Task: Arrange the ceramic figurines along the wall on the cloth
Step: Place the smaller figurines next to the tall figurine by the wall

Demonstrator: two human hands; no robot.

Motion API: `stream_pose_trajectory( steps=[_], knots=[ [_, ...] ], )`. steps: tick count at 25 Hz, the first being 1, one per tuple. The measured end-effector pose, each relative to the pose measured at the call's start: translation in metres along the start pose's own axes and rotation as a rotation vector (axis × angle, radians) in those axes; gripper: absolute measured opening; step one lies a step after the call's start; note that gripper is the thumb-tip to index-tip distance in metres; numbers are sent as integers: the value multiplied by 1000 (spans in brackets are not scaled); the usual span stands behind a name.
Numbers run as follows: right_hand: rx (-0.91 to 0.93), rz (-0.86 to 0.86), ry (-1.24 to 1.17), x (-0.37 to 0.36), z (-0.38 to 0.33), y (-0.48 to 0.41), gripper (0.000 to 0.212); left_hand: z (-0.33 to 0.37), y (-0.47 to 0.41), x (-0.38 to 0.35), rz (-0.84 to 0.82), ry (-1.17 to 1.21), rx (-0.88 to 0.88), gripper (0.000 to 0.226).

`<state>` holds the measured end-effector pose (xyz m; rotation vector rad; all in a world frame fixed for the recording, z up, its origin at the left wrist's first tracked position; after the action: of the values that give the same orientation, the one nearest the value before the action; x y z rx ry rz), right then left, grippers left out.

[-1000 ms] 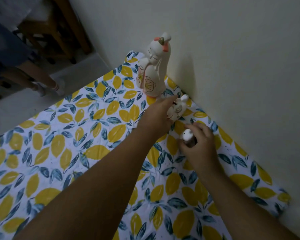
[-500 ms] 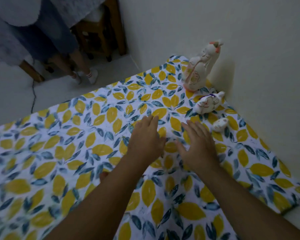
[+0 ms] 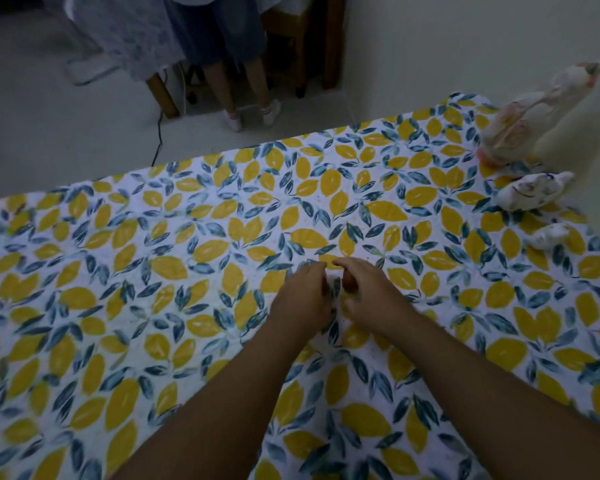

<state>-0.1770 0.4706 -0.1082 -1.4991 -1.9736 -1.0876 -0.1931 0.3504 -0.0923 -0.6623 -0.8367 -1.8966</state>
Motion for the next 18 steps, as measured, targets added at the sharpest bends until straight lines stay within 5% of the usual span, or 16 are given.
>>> stream_pose_trajectory(
  steps=[5, 9, 11, 18],
  knots=[
    [-19, 166, -55, 11, 5, 3, 47, 4, -4, -4, 92, 24, -60, 13],
    [-98, 292, -168, 45, 40, 32, 47, 32, -12, -18, 56, 5, -130, 22],
    [-196, 373, -234, 68, 75, 53, 48, 65, -23, -31, 21, 43, -177, 34],
    [-505, 669, -298, 153, 227, 138, 36, 234, -71, -131, -149, 106, -442, 22]
  ],
)
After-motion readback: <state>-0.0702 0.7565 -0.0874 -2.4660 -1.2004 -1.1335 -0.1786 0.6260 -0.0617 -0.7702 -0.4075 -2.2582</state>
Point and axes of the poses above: each hand's wrist, its own y-axis away from the middle knuckle, its own x-axis out of the back of the hand, z = x × y, the point moved 9 cm from there along -y, towards the middle knuckle, and after that the axes turned 6 degrees about y, right-handed, at the moved point
